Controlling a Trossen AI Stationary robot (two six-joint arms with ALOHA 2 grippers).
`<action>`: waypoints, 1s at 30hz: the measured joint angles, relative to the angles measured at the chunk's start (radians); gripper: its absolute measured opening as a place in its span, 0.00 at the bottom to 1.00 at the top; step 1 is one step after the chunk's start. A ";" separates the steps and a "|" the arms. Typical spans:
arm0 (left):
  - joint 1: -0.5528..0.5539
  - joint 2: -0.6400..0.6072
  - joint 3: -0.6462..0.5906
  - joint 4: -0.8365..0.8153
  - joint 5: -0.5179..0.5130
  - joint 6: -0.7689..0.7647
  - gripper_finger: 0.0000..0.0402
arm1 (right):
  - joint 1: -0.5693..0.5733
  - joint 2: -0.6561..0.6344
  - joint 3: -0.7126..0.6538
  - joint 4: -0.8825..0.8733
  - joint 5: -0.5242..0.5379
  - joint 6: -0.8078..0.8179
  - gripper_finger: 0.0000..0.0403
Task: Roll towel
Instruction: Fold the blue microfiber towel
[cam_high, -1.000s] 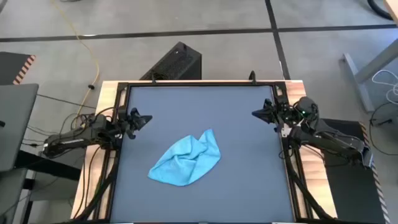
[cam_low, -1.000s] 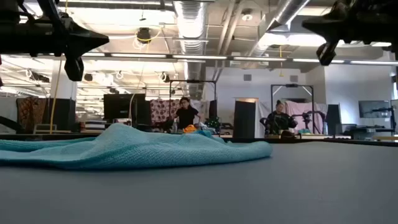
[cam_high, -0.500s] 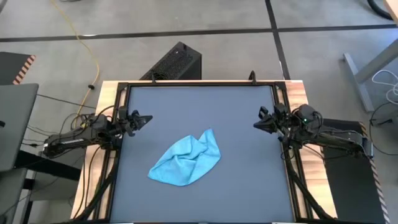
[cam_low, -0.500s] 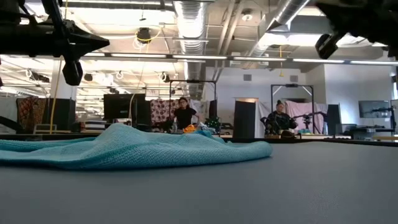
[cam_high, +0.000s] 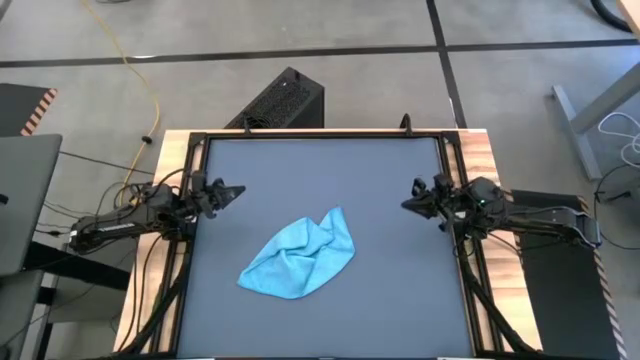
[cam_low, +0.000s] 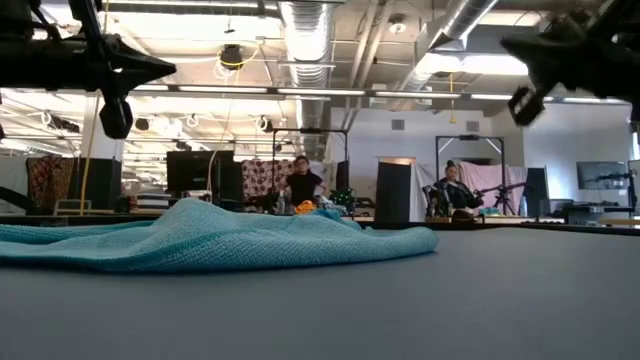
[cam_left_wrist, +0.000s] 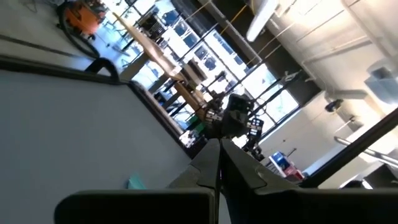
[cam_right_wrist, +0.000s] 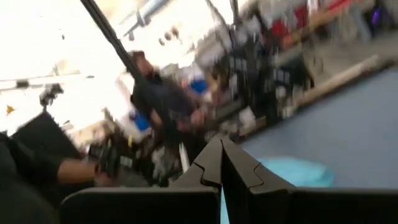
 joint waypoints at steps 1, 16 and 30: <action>0.000 0.000 0.000 0.027 0.000 0.015 0.00 | 0.000 0.000 0.014 0.027 0.019 -0.012 0.06; 0.000 0.000 0.002 0.267 0.074 0.203 0.00 | -0.028 0.064 0.364 -0.247 0.169 -0.339 0.06; 0.000 0.085 0.208 -0.061 0.078 0.342 0.00 | -0.072 0.125 0.382 -0.243 0.169 -0.338 0.06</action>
